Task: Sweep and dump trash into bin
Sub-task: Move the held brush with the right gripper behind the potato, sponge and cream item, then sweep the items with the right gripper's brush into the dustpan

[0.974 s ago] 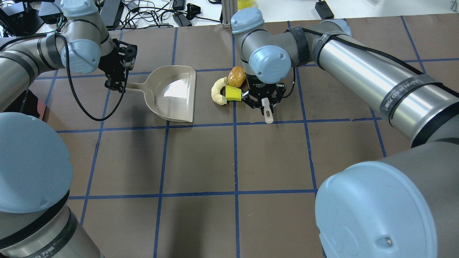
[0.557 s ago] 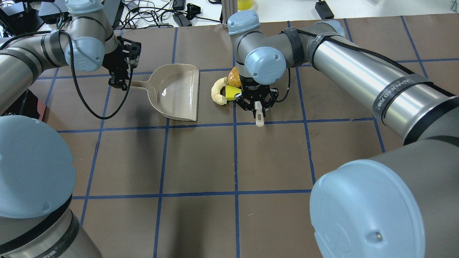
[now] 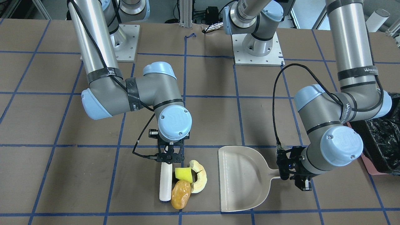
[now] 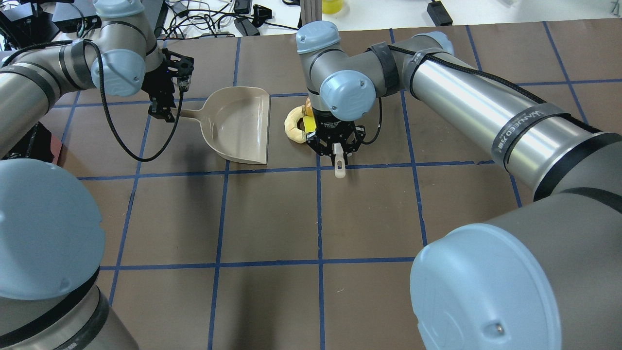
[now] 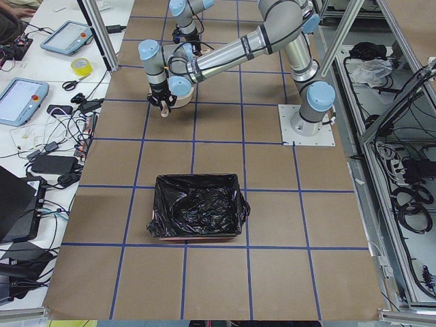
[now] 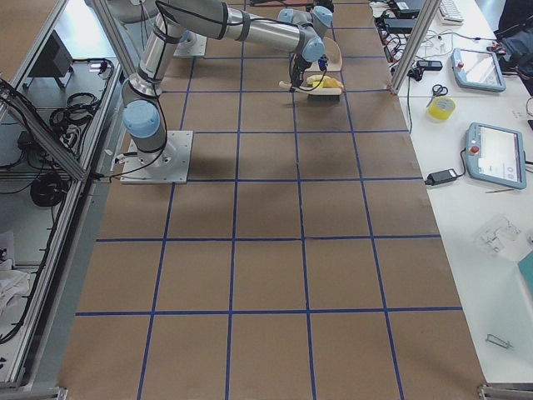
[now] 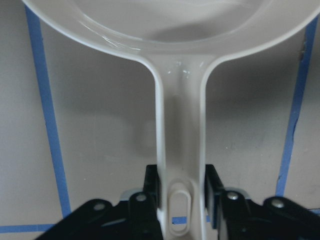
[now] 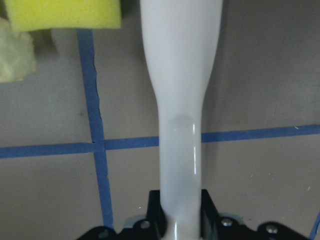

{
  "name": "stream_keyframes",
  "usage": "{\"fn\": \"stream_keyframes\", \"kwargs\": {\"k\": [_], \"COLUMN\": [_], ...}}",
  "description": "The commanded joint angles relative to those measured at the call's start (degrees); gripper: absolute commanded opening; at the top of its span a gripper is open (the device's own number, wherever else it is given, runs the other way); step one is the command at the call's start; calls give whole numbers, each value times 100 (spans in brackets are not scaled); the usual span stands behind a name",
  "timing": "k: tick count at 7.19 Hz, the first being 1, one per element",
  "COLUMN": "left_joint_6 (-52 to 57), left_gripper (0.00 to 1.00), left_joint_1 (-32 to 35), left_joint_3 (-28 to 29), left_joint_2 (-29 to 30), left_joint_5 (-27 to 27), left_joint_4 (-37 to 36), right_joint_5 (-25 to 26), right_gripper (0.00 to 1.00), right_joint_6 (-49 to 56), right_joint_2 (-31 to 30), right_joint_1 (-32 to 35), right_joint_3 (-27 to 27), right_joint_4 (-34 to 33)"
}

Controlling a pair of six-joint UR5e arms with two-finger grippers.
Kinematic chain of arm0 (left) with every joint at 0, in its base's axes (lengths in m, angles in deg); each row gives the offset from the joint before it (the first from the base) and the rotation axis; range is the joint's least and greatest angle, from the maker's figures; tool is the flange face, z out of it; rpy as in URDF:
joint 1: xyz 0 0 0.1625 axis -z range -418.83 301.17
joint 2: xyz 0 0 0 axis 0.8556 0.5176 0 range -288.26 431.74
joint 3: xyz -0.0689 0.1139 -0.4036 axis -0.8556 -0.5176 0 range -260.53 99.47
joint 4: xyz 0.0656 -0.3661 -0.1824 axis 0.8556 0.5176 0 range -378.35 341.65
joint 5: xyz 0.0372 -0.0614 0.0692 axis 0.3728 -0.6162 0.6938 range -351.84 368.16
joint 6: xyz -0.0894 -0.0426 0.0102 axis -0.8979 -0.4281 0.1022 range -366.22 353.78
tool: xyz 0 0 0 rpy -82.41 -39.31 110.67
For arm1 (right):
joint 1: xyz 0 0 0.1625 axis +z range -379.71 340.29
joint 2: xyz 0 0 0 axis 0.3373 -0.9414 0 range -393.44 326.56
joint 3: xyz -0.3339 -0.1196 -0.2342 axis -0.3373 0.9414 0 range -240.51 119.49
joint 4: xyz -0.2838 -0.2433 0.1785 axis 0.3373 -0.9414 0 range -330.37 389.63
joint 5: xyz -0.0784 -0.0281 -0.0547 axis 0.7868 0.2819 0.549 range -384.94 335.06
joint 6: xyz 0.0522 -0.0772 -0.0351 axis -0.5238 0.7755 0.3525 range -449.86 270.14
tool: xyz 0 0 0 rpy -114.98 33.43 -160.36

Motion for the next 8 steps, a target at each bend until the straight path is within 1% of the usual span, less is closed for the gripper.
{"fn": "stream_keyframes", "kwargs": {"k": [1, 2, 3, 5, 6, 8], "left_joint_6": [-55, -64, -64, -72, -72, -72], "left_gripper": [0, 0, 0, 0, 0, 0], "left_joint_1": [4, 39, 48, 48, 48, 48], "left_joint_3": [-13, -22, -22, -22, -30, -31], "left_joint_2": [-1, 17, 17, 17, 17, 17], "left_joint_5": [38, 116, 117, 117, 117, 117], "left_joint_4": [0, 0, 0, 0, 0, 0], "right_joint_5": [-15, -215, -304, -313, -514, -665], "right_gripper": [1, 1, 1, 1, 1, 1], "right_joint_6": [-158, -229, -238, -440, -545, -686], "right_joint_2": [151, 221, 257, 344, 380, 467], "right_joint_1": [150, 203, 291, 414, 458, 572], "right_joint_3": [159, 230, 291, 380, 423, 695], "right_joint_4": [-12, -21, -38, -47, -56, -56]}}
